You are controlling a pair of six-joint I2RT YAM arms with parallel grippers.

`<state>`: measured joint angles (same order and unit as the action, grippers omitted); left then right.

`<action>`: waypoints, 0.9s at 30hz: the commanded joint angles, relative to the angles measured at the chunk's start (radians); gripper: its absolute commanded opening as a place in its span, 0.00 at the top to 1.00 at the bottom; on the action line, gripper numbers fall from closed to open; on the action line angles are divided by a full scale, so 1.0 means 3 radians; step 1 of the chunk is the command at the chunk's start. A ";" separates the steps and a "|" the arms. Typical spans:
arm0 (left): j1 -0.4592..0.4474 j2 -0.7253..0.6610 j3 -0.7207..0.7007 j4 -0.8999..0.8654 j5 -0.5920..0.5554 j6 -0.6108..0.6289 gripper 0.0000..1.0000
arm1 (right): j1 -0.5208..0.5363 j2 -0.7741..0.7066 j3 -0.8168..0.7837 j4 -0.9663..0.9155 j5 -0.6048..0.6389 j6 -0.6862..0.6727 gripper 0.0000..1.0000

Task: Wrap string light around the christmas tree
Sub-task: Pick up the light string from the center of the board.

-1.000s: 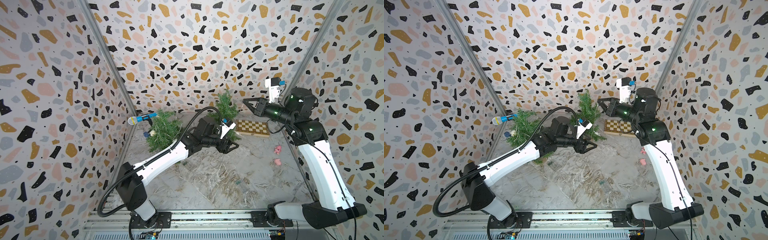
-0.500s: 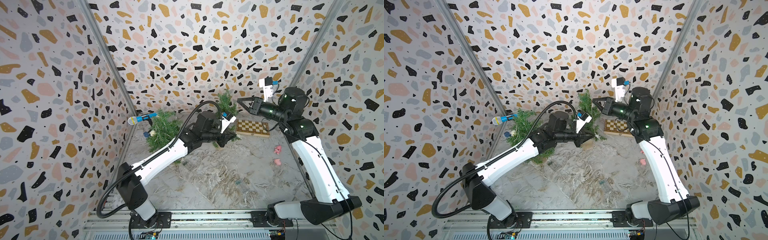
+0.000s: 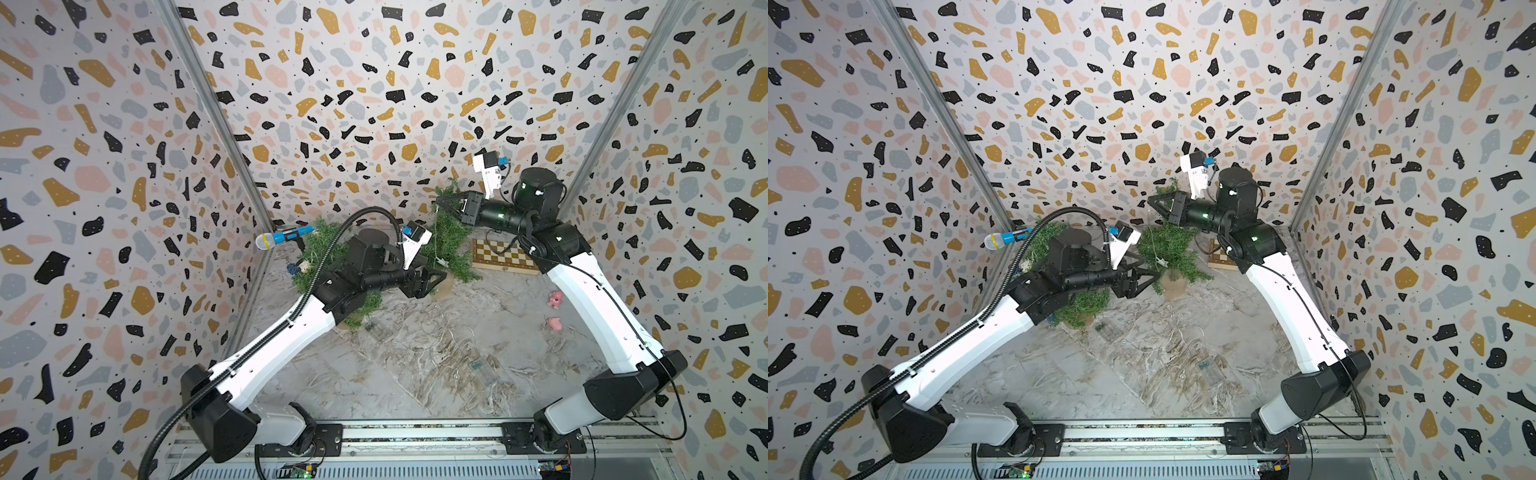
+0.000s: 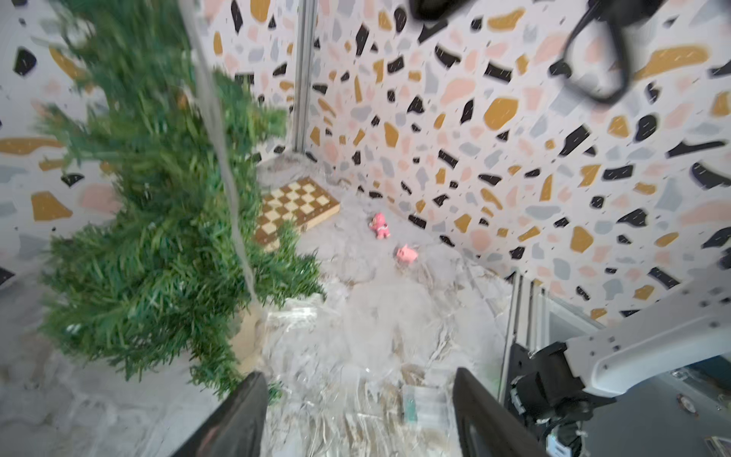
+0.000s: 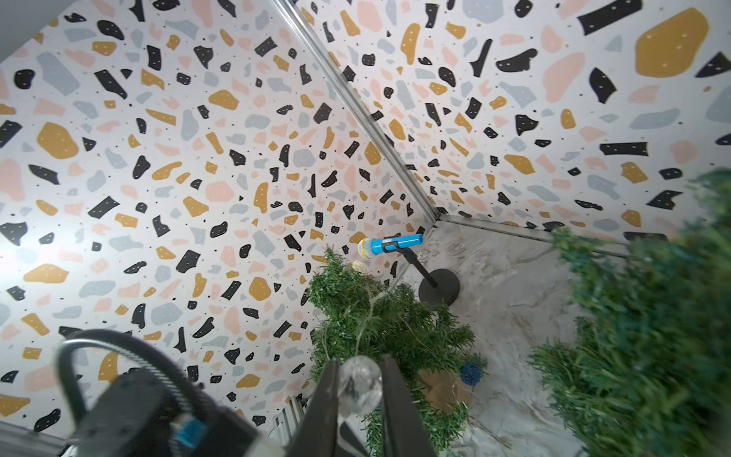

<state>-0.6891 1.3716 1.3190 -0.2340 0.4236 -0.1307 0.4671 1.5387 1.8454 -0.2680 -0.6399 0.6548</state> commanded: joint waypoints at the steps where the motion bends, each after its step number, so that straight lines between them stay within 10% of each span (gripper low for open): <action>1: 0.0030 0.0148 -0.0076 0.0489 -0.0011 0.0091 0.18 | 0.0089 0.0021 0.0283 0.0141 -0.0061 0.0031 1.00; 9: 0.0063 0.0510 0.0060 0.0990 0.0064 -0.0043 0.36 | 0.0120 0.0200 0.0507 0.0129 -0.0176 0.0057 1.00; 18: 0.0189 0.0230 -0.0344 0.1457 0.0003 -0.0296 0.97 | 0.0067 0.0254 0.0474 0.0208 -0.0266 0.0104 1.00; 27: 0.0259 -0.0103 -0.0799 0.1641 0.0047 -0.0265 0.79 | 0.0053 0.0355 0.0591 0.0281 -0.0387 0.0219 1.00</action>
<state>-0.6170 1.3628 1.1076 0.1703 0.4156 -0.2222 0.4828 1.6463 1.9709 -0.2283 -0.7246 0.6998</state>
